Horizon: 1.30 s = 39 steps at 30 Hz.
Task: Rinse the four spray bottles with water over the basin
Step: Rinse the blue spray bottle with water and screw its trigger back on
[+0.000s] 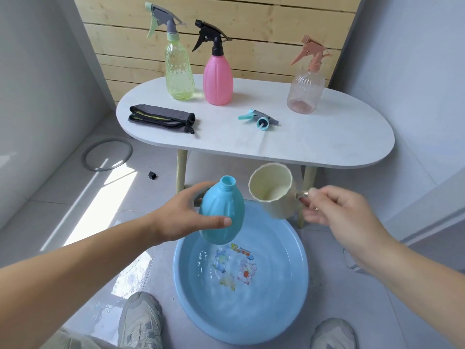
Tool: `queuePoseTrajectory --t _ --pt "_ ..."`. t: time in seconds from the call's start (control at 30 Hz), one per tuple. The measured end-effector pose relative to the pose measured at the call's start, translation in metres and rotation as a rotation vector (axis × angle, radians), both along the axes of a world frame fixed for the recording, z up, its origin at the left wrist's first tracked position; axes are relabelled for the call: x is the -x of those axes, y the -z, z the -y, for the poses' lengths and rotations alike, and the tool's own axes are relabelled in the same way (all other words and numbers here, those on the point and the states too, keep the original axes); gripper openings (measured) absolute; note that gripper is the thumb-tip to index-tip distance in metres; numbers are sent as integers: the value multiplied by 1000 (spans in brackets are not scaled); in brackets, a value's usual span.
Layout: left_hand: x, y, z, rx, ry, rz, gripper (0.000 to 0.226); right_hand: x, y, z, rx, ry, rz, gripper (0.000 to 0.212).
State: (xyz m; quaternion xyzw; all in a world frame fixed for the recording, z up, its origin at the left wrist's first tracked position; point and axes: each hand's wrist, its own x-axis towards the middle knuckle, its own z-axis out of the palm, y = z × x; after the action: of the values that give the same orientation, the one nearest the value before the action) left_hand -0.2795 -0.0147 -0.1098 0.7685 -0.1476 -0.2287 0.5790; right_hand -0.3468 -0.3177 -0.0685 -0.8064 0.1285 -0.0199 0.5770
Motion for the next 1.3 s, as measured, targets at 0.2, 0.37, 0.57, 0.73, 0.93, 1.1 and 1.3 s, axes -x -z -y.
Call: queuePoseTrajectory --t 0.2,0.37,0.57,0.73,0.93,1.1,1.3 --pt "0 1 -6 -27 -18 -9 72 -7 77 -16 170 -162 -530 22" --pt "0 -4 5 16 -37 3 69 -33 144 -33 468 -272 -611 36" --pt "-4 -1 9 15 -56 0 74 -47 187 -37 747 -390 -614 33" --pt "-4 10 11 -44 -69 6 73 -47 205 -30 787 -417 -635 41" --pt "-2 18 17 -64 -48 -22 75 -47 216 -32 787 -419 -664 32" --pt "-3 19 18 -67 -38 -28 73 -47 224 -32 815 -429 -667 22" --pt "-3 18 17 -66 -38 -24 75 -45 230 -33 789 -427 -675 26"
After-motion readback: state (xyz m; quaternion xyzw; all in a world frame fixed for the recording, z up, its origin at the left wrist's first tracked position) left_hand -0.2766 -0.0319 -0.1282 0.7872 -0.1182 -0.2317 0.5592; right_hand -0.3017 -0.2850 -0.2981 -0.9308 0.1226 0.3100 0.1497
